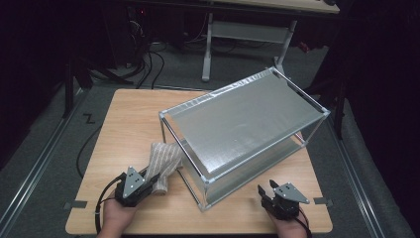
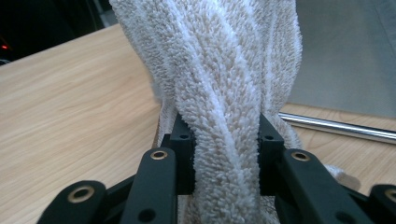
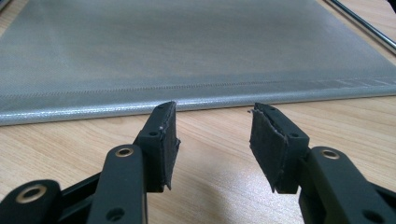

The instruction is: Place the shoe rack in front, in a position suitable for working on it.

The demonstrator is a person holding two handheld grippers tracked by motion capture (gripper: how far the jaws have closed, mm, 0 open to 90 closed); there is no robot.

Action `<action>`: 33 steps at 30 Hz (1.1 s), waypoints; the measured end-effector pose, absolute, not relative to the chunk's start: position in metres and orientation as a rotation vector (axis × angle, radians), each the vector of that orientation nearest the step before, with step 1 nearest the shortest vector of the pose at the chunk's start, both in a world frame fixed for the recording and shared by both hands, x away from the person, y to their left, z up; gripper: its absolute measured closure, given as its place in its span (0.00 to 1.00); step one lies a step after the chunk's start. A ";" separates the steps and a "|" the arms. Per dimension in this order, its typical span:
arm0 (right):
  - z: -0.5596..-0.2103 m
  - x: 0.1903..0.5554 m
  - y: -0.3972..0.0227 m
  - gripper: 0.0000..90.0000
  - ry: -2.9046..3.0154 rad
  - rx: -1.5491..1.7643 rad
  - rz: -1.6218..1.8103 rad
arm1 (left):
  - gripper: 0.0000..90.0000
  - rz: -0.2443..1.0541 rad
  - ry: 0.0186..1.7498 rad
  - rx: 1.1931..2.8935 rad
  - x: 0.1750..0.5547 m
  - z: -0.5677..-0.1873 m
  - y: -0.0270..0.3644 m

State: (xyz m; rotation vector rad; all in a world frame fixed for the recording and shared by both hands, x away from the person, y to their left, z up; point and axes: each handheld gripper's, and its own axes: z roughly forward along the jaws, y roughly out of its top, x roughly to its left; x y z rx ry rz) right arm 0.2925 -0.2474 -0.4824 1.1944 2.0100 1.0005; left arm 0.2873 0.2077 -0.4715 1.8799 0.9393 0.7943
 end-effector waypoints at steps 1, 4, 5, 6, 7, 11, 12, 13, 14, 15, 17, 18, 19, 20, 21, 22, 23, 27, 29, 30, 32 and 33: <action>-0.482 0.292 -0.247 0.56 2.010 1.193 1.000 | 0.76 0.801 0.939 1.867 0.285 -0.470 0.210; -0.482 0.292 -0.247 0.56 2.012 1.193 1.001 | 0.76 0.822 0.936 1.796 0.279 -0.460 0.217; -0.482 0.292 -0.247 0.56 2.012 1.193 1.001 | 0.76 0.822 0.936 1.796 0.279 -0.460 0.217; -0.482 0.292 -0.247 0.56 2.014 1.190 0.999 | 0.76 0.835 0.929 1.782 0.277 -0.457 0.218; -0.482 0.292 -0.247 0.56 2.013 1.192 1.001 | 0.76 0.847 0.923 1.773 0.275 -0.455 0.219; -0.482 0.293 -0.246 0.56 2.017 1.192 0.999 | 0.76 0.889 0.908 1.723 0.271 -0.445 0.222; -0.483 0.293 -0.246 0.56 2.018 1.190 0.996 | 0.76 0.898 0.907 1.709 0.270 -0.442 0.224; -0.483 0.293 -0.246 0.56 2.020 1.187 0.995 | 0.76 0.908 0.908 1.695 0.270 -0.440 0.225; -0.483 0.293 -0.246 0.56 2.019 1.184 0.998 | 0.76 0.919 0.907 1.680 0.269 -0.437 0.227; -0.483 0.293 -0.245 0.56 2.018 1.184 0.996 | 0.76 0.924 0.907 1.664 0.269 -0.434 0.229; -0.483 0.293 -0.246 0.56 2.019 1.183 0.997 | 0.76 0.933 0.903 1.632 0.269 -0.428 0.233; -0.483 0.293 -0.246 0.56 2.017 1.185 0.993 | 0.76 0.939 0.899 1.613 0.270 -0.425 0.235; -0.483 0.293 -0.245 0.56 2.014 1.189 0.993 | 0.77 0.946 0.894 1.600 0.270 -0.421 0.236; -0.483 0.293 -0.246 0.56 2.015 1.187 0.992 | 0.77 0.952 0.889 1.586 0.272 -0.416 0.237; -0.483 0.293 -0.246 0.56 2.015 1.187 0.992 | 0.77 0.953 0.884 1.570 0.273 -0.412 0.237; -0.483 0.293 -0.246 0.56 2.016 1.186 0.995 | 0.77 0.955 0.877 1.549 0.274 -0.407 0.237; -0.483 0.293 -0.245 0.56 2.016 1.185 0.991 | 0.77 0.956 0.866 1.531 0.276 -0.401 0.237; -0.483 0.294 -0.246 0.56 2.016 1.194 0.992 | 0.77 0.989 0.826 1.513 0.288 -0.378 0.228; -0.484 0.294 -0.245 0.56 2.016 1.195 0.994 | 0.77 1.000 0.815 1.532 0.299 -0.369 0.224; -0.484 0.294 -0.245 0.56 2.018 1.191 0.993 | 0.77 1.005 0.817 1.541 0.305 -0.367 0.221; -0.484 0.294 -0.245 0.56 2.022 1.183 0.990 | 0.77 1.006 0.828 1.566 0.318 -0.366 0.218; -0.484 0.293 -0.245 0.56 2.018 1.187 0.991 | 0.77 1.010 0.834 1.584 0.324 -0.367 0.217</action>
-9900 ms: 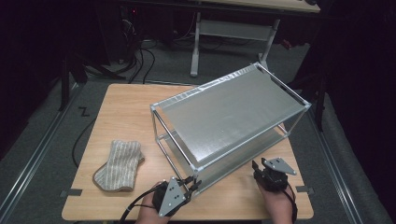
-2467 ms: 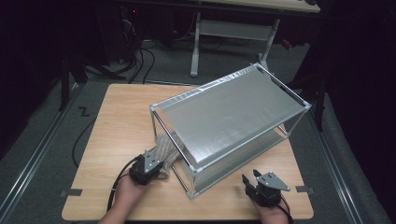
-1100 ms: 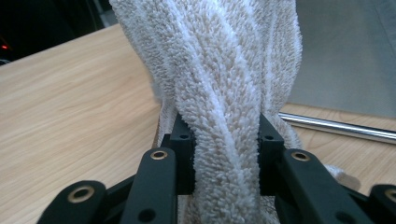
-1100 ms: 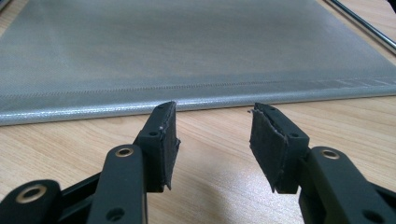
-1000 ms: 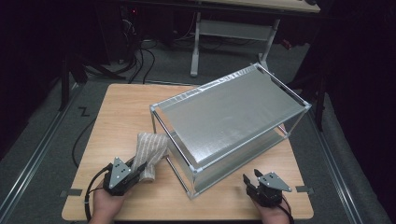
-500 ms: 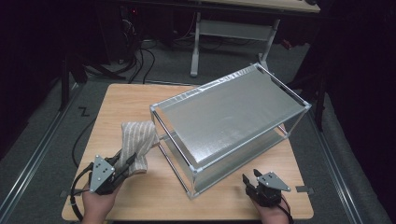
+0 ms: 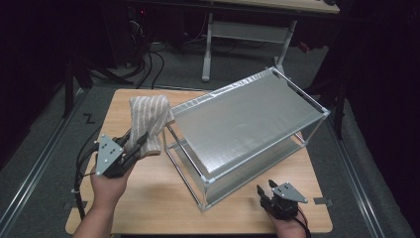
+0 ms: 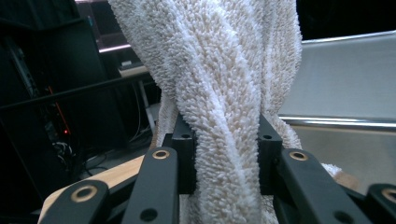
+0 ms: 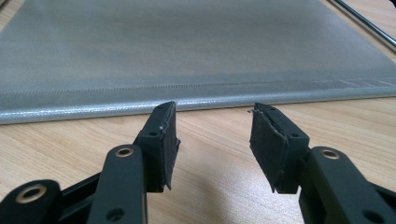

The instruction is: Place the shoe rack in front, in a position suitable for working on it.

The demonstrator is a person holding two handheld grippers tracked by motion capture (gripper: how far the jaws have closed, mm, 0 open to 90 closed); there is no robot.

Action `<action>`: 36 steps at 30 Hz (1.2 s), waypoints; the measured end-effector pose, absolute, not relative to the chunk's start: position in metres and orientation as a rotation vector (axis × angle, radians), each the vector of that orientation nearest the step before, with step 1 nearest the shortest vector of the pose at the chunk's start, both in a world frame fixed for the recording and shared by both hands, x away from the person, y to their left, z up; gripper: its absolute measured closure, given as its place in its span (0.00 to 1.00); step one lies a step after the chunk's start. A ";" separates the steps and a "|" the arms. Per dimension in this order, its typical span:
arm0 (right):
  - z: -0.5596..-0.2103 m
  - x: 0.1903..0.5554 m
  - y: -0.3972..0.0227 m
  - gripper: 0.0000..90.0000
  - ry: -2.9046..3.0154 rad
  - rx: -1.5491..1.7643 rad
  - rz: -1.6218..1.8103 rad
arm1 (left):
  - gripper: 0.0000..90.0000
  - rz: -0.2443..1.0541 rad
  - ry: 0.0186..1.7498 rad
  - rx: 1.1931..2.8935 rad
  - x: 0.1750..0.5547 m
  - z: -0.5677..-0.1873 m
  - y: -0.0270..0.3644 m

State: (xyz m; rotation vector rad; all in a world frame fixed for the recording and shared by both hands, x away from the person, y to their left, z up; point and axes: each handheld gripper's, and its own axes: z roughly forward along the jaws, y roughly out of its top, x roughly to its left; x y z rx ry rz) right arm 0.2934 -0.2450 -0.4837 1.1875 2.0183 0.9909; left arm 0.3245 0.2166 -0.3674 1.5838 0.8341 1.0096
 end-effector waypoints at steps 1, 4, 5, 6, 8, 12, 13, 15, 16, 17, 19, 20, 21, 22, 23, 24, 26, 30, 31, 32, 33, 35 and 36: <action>-0.484 0.293 -0.245 0.56 2.016 1.190 0.989 | 0.77 1.012 0.843 1.598 0.330 -0.370 0.216; -0.484 0.293 -0.247 0.56 2.018 1.192 0.988 | 0.78 1.013 0.869 1.658 0.346 -0.379 0.213; -0.484 0.293 -0.247 0.56 2.018 1.192 0.988 | 0.78 1.014 0.873 1.675 0.349 -0.382 0.211; -0.484 0.293 -0.248 0.56 2.020 1.192 0.990 | 0.78 1.012 0.876 1.684 0.352 -0.385 0.210; -0.484 0.293 -0.248 0.56 2.017 1.192 0.990 | 0.78 1.001 0.879 1.690 0.354 -0.388 0.208; -0.484 0.293 -0.247 0.56 2.017 1.191 0.989 | 0.79 0.996 0.866 1.690 0.351 -0.389 0.204; -0.484 0.293 -0.247 0.56 2.017 1.191 0.991 | 0.79 0.994 0.859 1.691 0.350 -0.389 0.203; -0.484 0.293 -0.246 0.56 2.016 1.193 0.992 | 0.79 0.989 0.845 1.689 0.345 -0.389 0.200; -0.484 0.293 -0.246 0.56 2.018 1.189 0.991 | 0.79 0.988 0.833 1.690 0.343 -0.389 0.198; -0.484 0.293 -0.246 0.56 2.018 1.189 0.991 | 0.79 0.984 0.823 1.691 0.340 -0.389 0.197; -0.484 0.293 -0.246 0.56 2.018 1.188 0.991 | 0.79 0.970 0.808 1.687 0.334 -0.389 0.193; -0.484 0.293 -0.246 0.56 2.017 1.192 0.991 | 0.79 0.964 0.799 1.689 0.331 -0.389 0.190; -0.484 0.293 -0.246 0.56 2.018 1.191 0.991 | 0.79 0.957 0.790 1.687 0.328 -0.389 0.188; -0.484 0.293 -0.246 0.56 2.018 1.190 0.990 | 0.79 0.947 0.780 1.686 0.325 -0.389 0.185; -0.484 0.293 -0.246 0.56 2.020 1.188 0.990 | 0.79 0.942 0.772 1.686 0.321 -0.389 0.183; -0.484 0.293 -0.246 0.56 2.020 1.188 0.990 | 0.79 0.938 0.763 1.687 0.318 -0.389 0.180; -0.484 0.293 -0.246 0.56 2.018 1.191 0.991 | 0.79 0.925 0.749 1.688 0.311 -0.389 0.175; -0.484 0.293 -0.245 0.56 2.019 1.192 0.991 | 0.79 0.901 0.714 1.691 0.297 -0.388 0.166; -0.484 0.293 -0.245 0.56 2.019 1.192 0.991 | 0.79 0.897 0.703 1.693 0.293 -0.387 0.163; -0.484 0.293 -0.245 0.56 2.018 1.192 0.991 | 0.78 0.895 0.690 1.696 0.290 -0.387 0.161; -0.484 0.293 -0.245 0.56 2.019 1.194 0.989 | 0.78 0.891 0.681 1.698 0.286 -0.386 0.158; -0.484 0.293 -0.245 0.56 2.020 1.192 0.989 | 0.78 0.886 0.657 1.703 0.279 -0.386 0.153; -0.485 0.293 -0.245 0.56 2.023 1.189 0.988 | 0.78 0.882 0.649 1.706 0.276 -0.385 0.150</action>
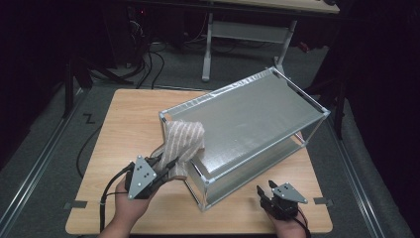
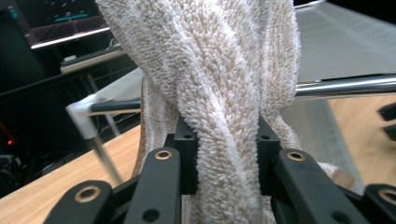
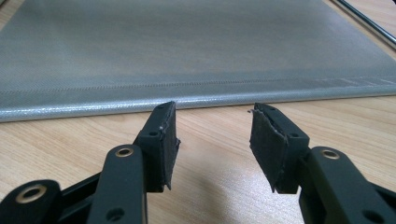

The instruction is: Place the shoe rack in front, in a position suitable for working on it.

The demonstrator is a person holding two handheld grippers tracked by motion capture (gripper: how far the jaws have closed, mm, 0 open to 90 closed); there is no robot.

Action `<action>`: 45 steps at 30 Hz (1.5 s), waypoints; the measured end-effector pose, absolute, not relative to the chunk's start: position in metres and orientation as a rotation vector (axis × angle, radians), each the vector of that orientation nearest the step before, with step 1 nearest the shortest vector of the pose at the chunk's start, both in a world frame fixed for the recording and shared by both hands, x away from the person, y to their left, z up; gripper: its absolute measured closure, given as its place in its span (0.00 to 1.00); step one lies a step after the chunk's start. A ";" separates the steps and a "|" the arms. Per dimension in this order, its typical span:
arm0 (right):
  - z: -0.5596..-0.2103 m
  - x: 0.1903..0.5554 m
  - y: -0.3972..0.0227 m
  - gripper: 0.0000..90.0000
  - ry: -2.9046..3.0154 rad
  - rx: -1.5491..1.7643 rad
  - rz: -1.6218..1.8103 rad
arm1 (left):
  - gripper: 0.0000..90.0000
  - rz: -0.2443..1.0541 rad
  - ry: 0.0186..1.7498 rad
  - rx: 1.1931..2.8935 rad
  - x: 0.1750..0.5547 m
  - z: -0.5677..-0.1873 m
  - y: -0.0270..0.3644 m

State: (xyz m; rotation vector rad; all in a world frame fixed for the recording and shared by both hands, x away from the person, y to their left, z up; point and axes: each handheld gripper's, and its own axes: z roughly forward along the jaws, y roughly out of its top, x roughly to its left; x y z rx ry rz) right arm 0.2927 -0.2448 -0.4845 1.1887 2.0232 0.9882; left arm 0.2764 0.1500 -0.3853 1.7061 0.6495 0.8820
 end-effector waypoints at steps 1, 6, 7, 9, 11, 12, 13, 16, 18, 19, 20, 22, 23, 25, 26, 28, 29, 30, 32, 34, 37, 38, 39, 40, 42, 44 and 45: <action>-0.485 0.293 -0.245 0.56 2.024 1.189 0.986 | 0.78 0.877 0.639 1.712 0.274 -0.384 0.148; -0.485 0.293 -0.244 0.56 2.025 1.197 0.989 | 0.78 0.843 0.596 1.720 0.259 -0.384 0.138; -0.485 0.293 -0.244 0.56 2.025 1.193 0.985 | 0.78 0.836 0.590 1.723 0.258 -0.384 0.137; -0.485 0.293 -0.244 0.56 2.026 1.192 0.988 | 0.78 0.827 0.580 1.723 0.254 -0.383 0.134; -0.486 0.293 -0.243 0.56 2.029 1.189 0.988 | 0.78 0.826 0.572 1.723 0.251 -0.383 0.132; -0.486 0.293 -0.243 0.56 2.030 1.191 0.989 | 0.78 0.823 0.568 1.720 0.250 -0.383 0.131; -0.486 0.293 -0.243 0.56 2.031 1.187 0.986 | 0.78 0.823 0.561 1.720 0.249 -0.383 0.130; -0.486 0.293 -0.242 0.56 2.036 1.183 0.985 | 0.78 0.825 0.555 1.715 0.247 -0.383 0.128; -0.486 0.293 -0.242 0.56 2.034 1.189 0.987 | 0.78 0.822 0.551 1.710 0.247 -0.383 0.127; -0.486 0.293 -0.242 0.56 2.034 1.189 0.988 | 0.78 0.823 0.550 1.709 0.247 -0.383 0.127; -0.486 0.293 -0.242 0.56 2.034 1.189 0.988 | 0.78 0.822 0.549 1.708 0.247 -0.383 0.127; -0.486 0.294 -0.243 0.56 2.034 1.189 0.987 | 0.78 0.824 0.549 1.706 0.247 -0.384 0.127; -0.486 0.293 -0.243 0.56 2.034 1.189 0.987 | 0.78 0.825 0.549 1.705 0.247 -0.384 0.127; -0.486 0.293 -0.243 0.56 2.035 1.189 0.988 | 0.78 0.828 0.551 1.702 0.248 -0.384 0.127; -0.486 0.293 -0.243 0.56 2.035 1.189 0.988 | 0.78 0.830 0.552 1.702 0.248 -0.385 0.128; -0.486 0.294 -0.243 0.56 2.035 1.189 0.988 | 0.78 0.835 0.559 1.700 0.250 -0.385 0.129; -0.486 0.294 -0.243 0.56 2.033 1.189 0.988 | 0.78 0.838 0.562 1.698 0.251 -0.385 0.130; -0.486 0.293 -0.243 0.56 2.033 1.189 0.988 | 0.78 0.841 0.567 1.698 0.252 -0.386 0.131; -0.486 0.293 -0.243 0.56 2.033 1.189 0.988 | 0.78 0.844 0.573 1.701 0.255 -0.386 0.133; -0.487 0.294 -0.243 0.56 2.033 1.189 0.987 | 0.78 0.852 0.581 1.700 0.258 -0.387 0.135; -0.487 0.294 -0.243 0.56 2.034 1.188 0.986 | 0.78 0.855 0.597 1.696 0.264 -0.389 0.138; -0.487 0.294 -0.243 0.56 2.034 1.188 0.986 | 0.78 0.859 0.602 1.698 0.266 -0.389 0.140; -0.487 0.294 -0.243 0.56 2.034 1.188 0.986 | 0.78 0.866 0.611 1.700 0.269 -0.390 0.142; -0.487 0.294 -0.243 0.56 2.034 1.189 0.986 | 0.78 0.873 0.613 1.702 0.272 -0.390 0.143; -0.487 0.294 -0.243 0.56 2.032 1.191 0.986 | 0.77 0.888 0.629 1.711 0.277 -0.392 0.146; -0.487 0.294 -0.243 0.56 2.033 1.195 0.984 | 0.77 0.896 0.645 1.713 0.282 -0.392 0.150; -0.487 0.294 -0.243 0.56 2.033 1.196 0.983 | 0.77 0.903 0.650 1.713 0.284 -0.393 0.152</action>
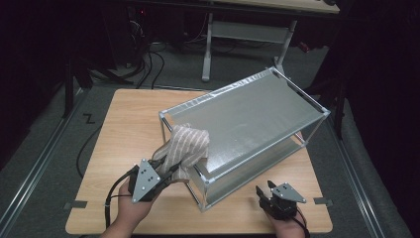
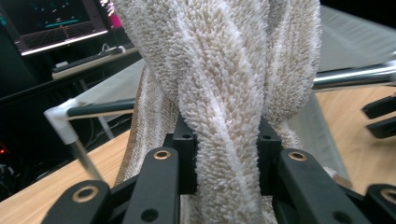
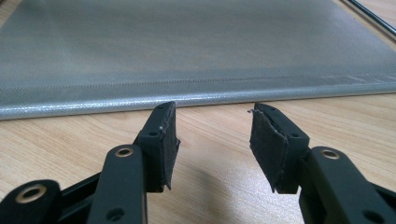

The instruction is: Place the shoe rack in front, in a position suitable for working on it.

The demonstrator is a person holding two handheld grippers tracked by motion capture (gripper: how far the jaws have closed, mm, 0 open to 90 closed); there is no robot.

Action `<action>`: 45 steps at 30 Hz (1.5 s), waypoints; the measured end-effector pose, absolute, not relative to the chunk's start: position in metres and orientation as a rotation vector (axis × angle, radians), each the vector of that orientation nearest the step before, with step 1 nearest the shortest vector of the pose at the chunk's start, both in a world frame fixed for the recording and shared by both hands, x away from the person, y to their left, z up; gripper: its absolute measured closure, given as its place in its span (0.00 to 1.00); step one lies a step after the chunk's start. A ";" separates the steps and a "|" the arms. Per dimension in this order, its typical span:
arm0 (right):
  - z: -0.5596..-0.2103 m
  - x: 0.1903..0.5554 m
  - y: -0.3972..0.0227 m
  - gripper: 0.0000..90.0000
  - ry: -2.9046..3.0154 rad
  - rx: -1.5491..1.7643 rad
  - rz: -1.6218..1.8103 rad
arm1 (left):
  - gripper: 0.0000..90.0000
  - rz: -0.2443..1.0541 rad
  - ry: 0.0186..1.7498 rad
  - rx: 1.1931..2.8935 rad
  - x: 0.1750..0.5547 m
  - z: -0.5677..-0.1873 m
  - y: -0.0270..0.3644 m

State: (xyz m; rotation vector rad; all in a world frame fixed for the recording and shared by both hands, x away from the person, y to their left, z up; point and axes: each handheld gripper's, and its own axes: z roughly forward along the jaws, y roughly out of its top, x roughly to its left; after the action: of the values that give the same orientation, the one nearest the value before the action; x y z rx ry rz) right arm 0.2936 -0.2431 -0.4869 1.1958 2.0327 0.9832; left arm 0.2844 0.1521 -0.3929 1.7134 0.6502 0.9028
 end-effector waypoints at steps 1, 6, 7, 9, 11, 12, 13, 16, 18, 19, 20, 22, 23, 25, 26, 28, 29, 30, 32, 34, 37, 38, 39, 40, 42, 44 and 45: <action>-0.487 0.294 -0.243 0.56 2.030 1.197 0.984 | 0.77 0.905 0.660 1.712 0.287 -0.393 0.154; -0.487 0.294 -0.243 0.56 2.032 1.199 0.986 | 0.77 0.929 0.699 1.717 0.300 -0.394 0.164; -0.487 0.294 -0.243 0.56 2.031 1.198 0.986 | 0.77 0.934 0.707 1.721 0.302 -0.394 0.166; -0.487 0.294 -0.244 0.56 2.028 1.196 0.988 | 0.77 0.946 0.718 1.727 0.307 -0.394 0.170; -0.487 0.293 -0.244 0.56 2.027 1.198 0.989 | 0.77 0.954 0.732 1.729 0.312 -0.394 0.173; -0.486 0.294 -0.244 0.56 2.027 1.194 0.988 | 0.77 0.958 0.740 1.731 0.314 -0.394 0.175; -0.486 0.294 -0.244 0.56 2.027 1.192 0.988 | 0.77 0.965 0.746 1.733 0.317 -0.393 0.177; -0.486 0.293 -0.244 0.56 2.029 1.196 0.988 | 0.77 0.979 0.775 1.736 0.326 -0.392 0.183; -0.486 0.293 -0.244 0.56 2.028 1.196 0.989 | 0.77 0.987 0.801 1.736 0.332 -0.392 0.188; -0.486 0.293 -0.244 0.56 2.027 1.197 0.990 | 0.77 0.994 0.811 1.736 0.335 -0.392 0.190; -0.486 0.293 -0.245 0.56 2.026 1.196 0.991 | 0.77 1.003 0.822 1.735 0.337 -0.392 0.192; -0.486 0.293 -0.245 0.56 2.025 1.197 0.991 | 0.77 1.015 0.844 1.735 0.341 -0.391 0.197; -0.486 0.293 -0.245 0.56 2.025 1.197 0.991 | 0.77 1.021 0.854 1.734 0.343 -0.391 0.199; -0.486 0.293 -0.246 0.56 2.029 1.193 0.990 | 0.77 1.031 0.875 1.732 0.348 -0.390 0.204; -0.486 0.293 -0.245 0.56 2.029 1.195 0.990 | 0.77 1.037 0.888 1.728 0.350 -0.390 0.207; -0.486 0.293 -0.245 0.56 2.028 1.193 0.989 | 0.77 1.031 0.911 1.720 0.353 -0.389 0.212; -0.486 0.293 -0.245 0.56 2.028 1.192 0.988 | 0.77 1.032 0.916 1.719 0.354 -0.389 0.213; -0.486 0.293 -0.245 0.56 2.028 1.194 0.989 | 0.77 1.032 0.918 1.719 0.354 -0.390 0.213; -0.486 0.294 -0.245 0.56 2.029 1.194 0.988 | 0.77 1.031 0.915 1.724 0.353 -0.390 0.213; -0.486 0.294 -0.244 0.56 2.030 1.194 0.988 | 0.78 1.027 0.906 1.727 0.352 -0.391 0.211; -0.486 0.293 -0.244 0.56 2.026 1.199 0.989 | 0.77 1.016 0.884 1.732 0.346 -0.392 0.205; -0.486 0.293 -0.244 0.56 2.026 1.197 0.989 | 0.77 1.011 0.868 1.730 0.343 -0.392 0.202; -0.486 0.293 -0.244 0.56 2.026 1.194 0.988 | 0.78 1.008 0.855 1.732 0.340 -0.392 0.199; -0.486 0.293 -0.244 0.56 2.026 1.194 0.988 | 0.77 1.007 0.836 1.736 0.335 -0.392 0.195; -0.486 0.293 -0.244 0.56 2.027 1.193 0.989 | 0.78 0.996 0.811 1.737 0.328 -0.393 0.189; -0.486 0.293 -0.244 0.56 2.025 1.199 0.990 | 0.78 0.991 0.780 1.743 0.320 -0.394 0.182; -0.486 0.293 -0.244 0.56 2.026 1.198 0.990 | 0.77 0.981 0.763 1.741 0.315 -0.394 0.179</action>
State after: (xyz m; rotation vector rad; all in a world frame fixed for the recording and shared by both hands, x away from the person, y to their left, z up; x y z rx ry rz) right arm 0.2932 -0.2436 -0.4864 1.1984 2.0258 0.9901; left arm 0.3149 0.1790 -0.3938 1.7413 0.7632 0.9810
